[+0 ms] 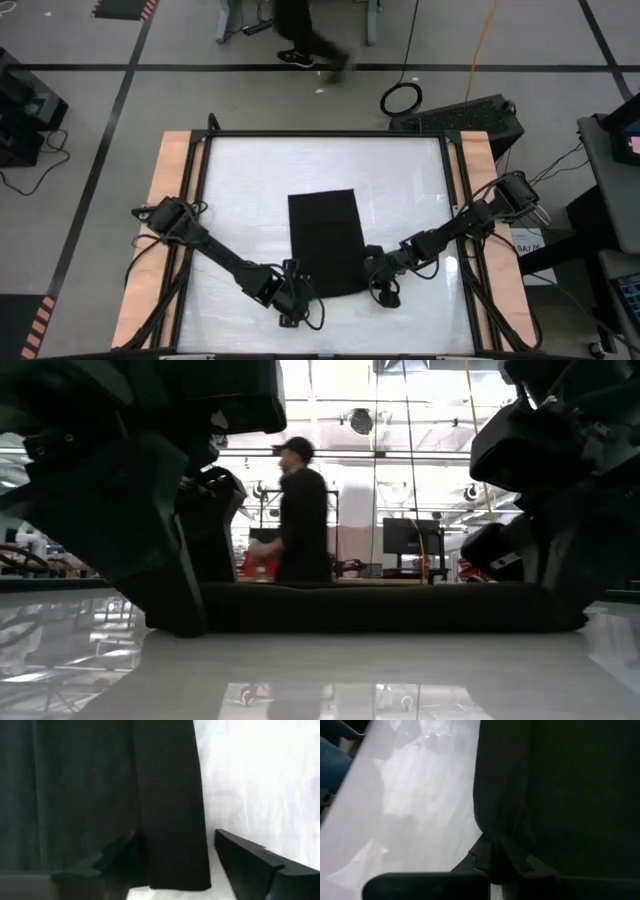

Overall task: Roll towel
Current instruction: Roll the towel

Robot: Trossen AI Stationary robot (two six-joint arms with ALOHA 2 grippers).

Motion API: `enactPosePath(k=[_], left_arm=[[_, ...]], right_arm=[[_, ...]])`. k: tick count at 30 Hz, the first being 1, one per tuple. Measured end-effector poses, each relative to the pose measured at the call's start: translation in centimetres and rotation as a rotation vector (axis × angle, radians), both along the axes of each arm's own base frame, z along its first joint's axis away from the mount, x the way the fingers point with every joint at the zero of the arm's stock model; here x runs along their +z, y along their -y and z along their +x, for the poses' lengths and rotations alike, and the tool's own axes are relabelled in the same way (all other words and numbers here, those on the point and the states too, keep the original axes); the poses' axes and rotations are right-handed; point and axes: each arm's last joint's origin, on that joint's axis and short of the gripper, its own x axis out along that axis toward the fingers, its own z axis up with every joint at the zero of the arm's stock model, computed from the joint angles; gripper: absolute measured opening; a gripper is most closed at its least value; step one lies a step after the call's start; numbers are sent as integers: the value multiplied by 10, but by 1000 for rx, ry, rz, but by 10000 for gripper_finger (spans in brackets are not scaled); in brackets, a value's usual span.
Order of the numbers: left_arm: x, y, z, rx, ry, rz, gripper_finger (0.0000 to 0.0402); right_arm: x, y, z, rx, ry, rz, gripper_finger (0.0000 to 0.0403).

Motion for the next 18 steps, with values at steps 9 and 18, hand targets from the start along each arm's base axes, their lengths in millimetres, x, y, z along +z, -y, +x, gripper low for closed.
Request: enactPosePath(k=[9,18], left_arm=[[-2,1,0,-15,-8,-9,68],[6,3,7,-87,3,-177,13]], right_arm=[[3,-2,-1,16,-66,152,4],[6,-6,-1,-4,-166,319,4]])
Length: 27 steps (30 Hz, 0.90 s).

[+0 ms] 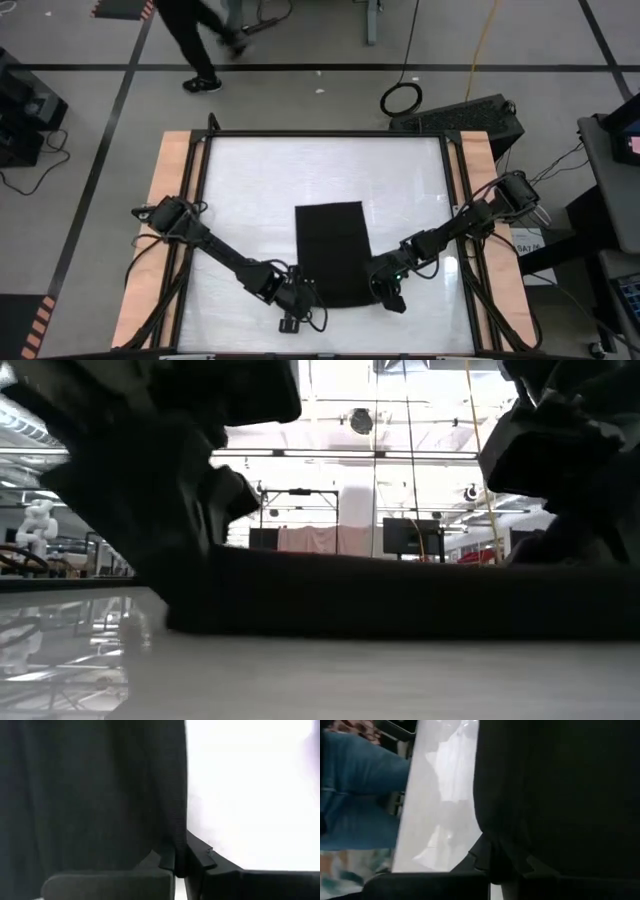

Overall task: Roll towel
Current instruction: Roll the towel

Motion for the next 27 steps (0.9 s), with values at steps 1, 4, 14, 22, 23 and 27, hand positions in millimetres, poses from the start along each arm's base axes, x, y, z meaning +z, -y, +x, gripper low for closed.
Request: enactPosePath(k=[1,4,14,22,23,27], left_arm=[[1,-1,2,-17,-12,-51,11],[3,-6,6,-21,-73,-186,9],[0,-36,19,101,-185,-324,8],[1,-52,25,129,-224,-407,8],[1,-53,26,129,-225,-410,8],[1,-54,26,132,-225,-413,8]], right_arm=[[1,0,1,-4,-5,20,4],[2,2,2,-33,-30,58,4],[5,13,9,-164,-143,193,4],[9,21,16,-217,-135,260,21],[10,21,17,-206,-113,256,29],[15,21,17,-158,-30,213,78]])
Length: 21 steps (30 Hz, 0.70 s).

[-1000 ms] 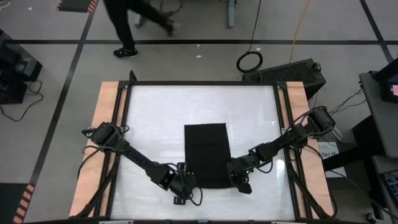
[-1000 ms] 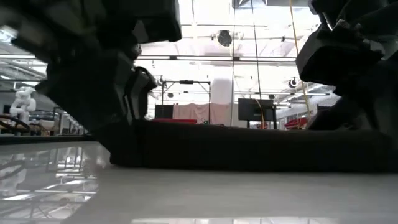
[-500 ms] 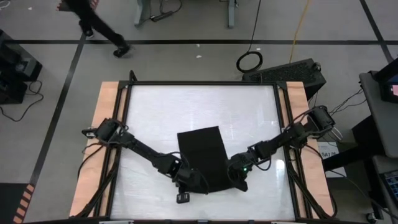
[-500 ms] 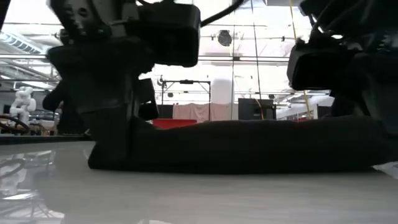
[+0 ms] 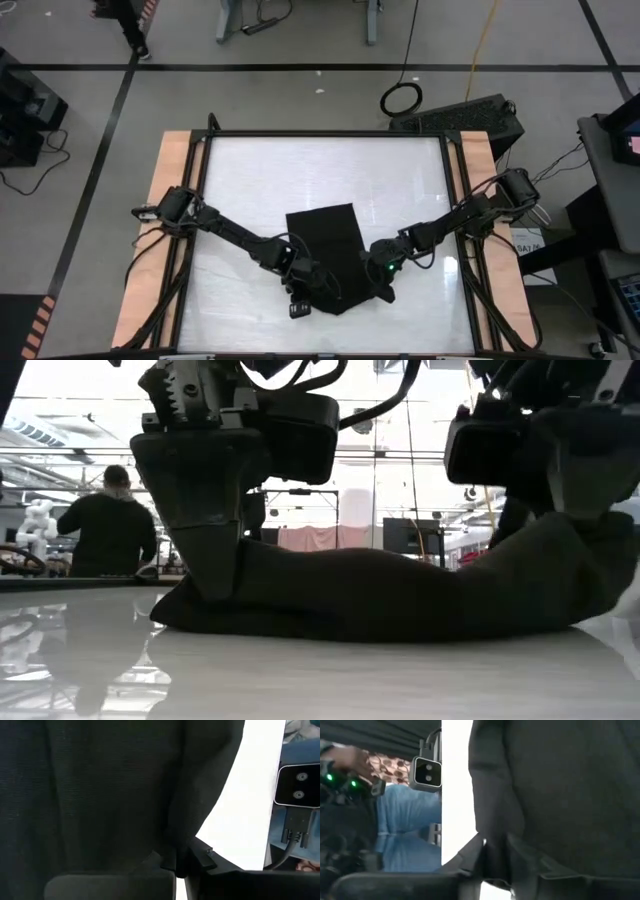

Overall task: Roll towel
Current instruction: Roll the towel

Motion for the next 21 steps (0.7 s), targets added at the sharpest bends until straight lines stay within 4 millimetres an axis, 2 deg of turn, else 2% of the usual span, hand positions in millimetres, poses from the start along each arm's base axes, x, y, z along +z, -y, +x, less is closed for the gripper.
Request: enactPosePath(k=[4,8,12,16,21], left_arm=[[-5,-1,-4,19,-26,-3,7],[-13,-3,-8,43,-47,-16,7],[-17,-4,-10,75,-43,-47,7],[-17,-5,-8,83,-22,-57,7],[-18,-10,-6,97,-16,-58,7]], right_arm=[[10,2,-4,28,69,-78,128],[24,3,-13,87,171,-213,156],[39,-16,-28,255,380,-391,161],[36,-38,-42,362,485,-582,160],[23,-59,-54,379,492,-737,160]])
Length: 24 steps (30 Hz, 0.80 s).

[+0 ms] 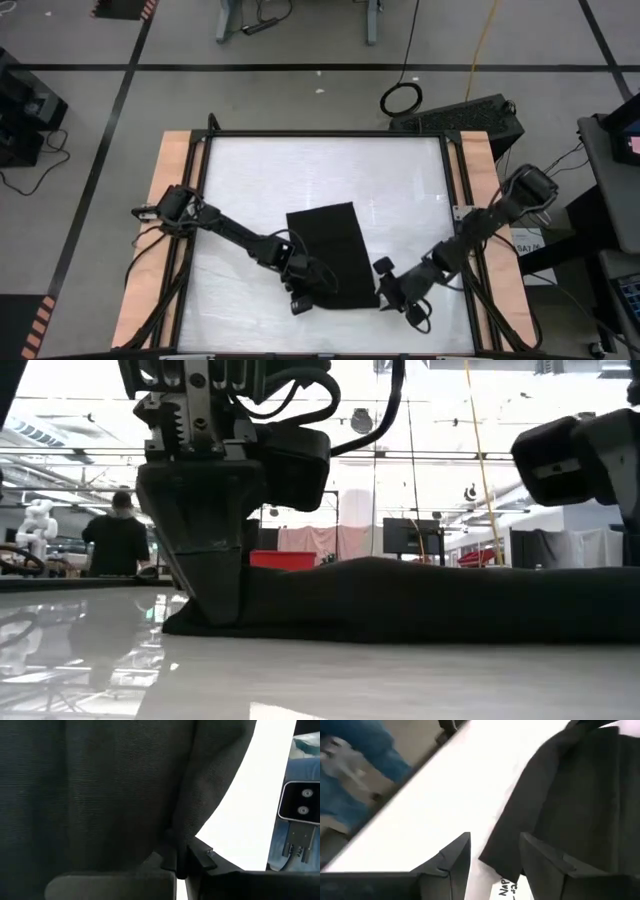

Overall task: Roll towel
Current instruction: Roll the towel

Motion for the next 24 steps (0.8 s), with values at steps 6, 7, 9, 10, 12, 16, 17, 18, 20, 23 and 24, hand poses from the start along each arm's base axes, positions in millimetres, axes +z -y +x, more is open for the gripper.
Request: enactPosePath(k=[6,7,9,10,12,16,17,18,20,23,24], left_arm=[[0,-6,2,16,2,1,7],[0,-7,3,18,1,-1,7],[0,-9,3,18,0,-4,7],[0,-10,4,19,0,-6,7],[0,-12,4,18,-1,-11,7],[0,-15,6,22,0,-22,7],[0,-15,6,21,0,-25,7],[0,-16,6,20,1,-27,7],[0,-15,6,19,4,-29,7],[0,-15,7,16,9,-33,7],[0,-15,7,15,11,-36,7]], right_arm=[[-10,-14,-10,-45,44,-116,160],[-11,-15,-10,-48,53,-120,160],[-13,-17,-11,-44,51,-132,160],[-15,-18,-11,-42,49,-134,160],[-19,-18,-11,-49,44,-149,160],[-29,-17,-9,-114,48,-213,160],[-32,-17,-8,-121,52,-216,160],[-34,-18,-6,-124,54,-216,160],[-40,-18,-4,-127,52,-218,160],[-48,-18,-1,-161,31,-205,155],[-50,-18,-1,-178,20,-193,149]])
